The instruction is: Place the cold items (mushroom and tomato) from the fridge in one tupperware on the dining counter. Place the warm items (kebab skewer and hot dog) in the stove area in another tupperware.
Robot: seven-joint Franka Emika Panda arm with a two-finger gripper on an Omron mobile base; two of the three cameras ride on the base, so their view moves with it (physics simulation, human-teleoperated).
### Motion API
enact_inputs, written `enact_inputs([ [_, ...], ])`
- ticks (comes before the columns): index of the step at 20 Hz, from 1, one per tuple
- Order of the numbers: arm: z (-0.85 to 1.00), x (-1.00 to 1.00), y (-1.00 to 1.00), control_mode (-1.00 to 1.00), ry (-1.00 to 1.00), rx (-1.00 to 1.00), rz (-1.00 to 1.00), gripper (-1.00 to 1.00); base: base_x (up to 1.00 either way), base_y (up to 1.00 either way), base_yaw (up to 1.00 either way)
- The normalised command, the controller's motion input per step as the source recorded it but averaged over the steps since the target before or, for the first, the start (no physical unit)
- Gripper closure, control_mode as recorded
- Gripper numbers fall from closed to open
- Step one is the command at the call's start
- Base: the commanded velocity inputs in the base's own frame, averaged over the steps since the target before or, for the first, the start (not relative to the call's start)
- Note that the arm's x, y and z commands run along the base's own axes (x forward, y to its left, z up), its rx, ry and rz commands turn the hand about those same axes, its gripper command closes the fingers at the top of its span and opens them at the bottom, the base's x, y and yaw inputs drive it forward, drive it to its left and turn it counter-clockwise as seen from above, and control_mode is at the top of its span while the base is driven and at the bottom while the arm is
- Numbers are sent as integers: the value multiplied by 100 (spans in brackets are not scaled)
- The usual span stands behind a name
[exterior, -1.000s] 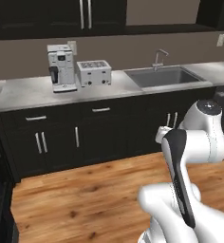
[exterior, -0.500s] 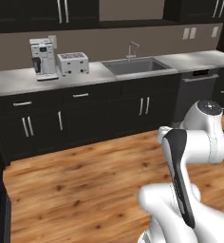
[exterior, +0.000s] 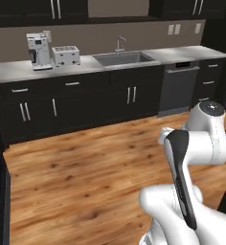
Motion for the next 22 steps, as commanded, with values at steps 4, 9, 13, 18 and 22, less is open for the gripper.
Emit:
enact_inputs([
  [4, 0, 0, 0, 100, 0, 0, 0, 100, -100, -35, -2],
  [9, 0, 0, 0, 100, 0, 0, 0, 100, -100, -65, -4],
  [13, 0, 0, 0, 100, 0, 0, 0, 100, -100, -85, -8],
  [18, 0, 0, 0, 100, 0, 0, 0, 100, -100, -58, -11],
  [22, 0, 0, 0, 100, 0, 0, 0, 100, -100, -51, -12],
])
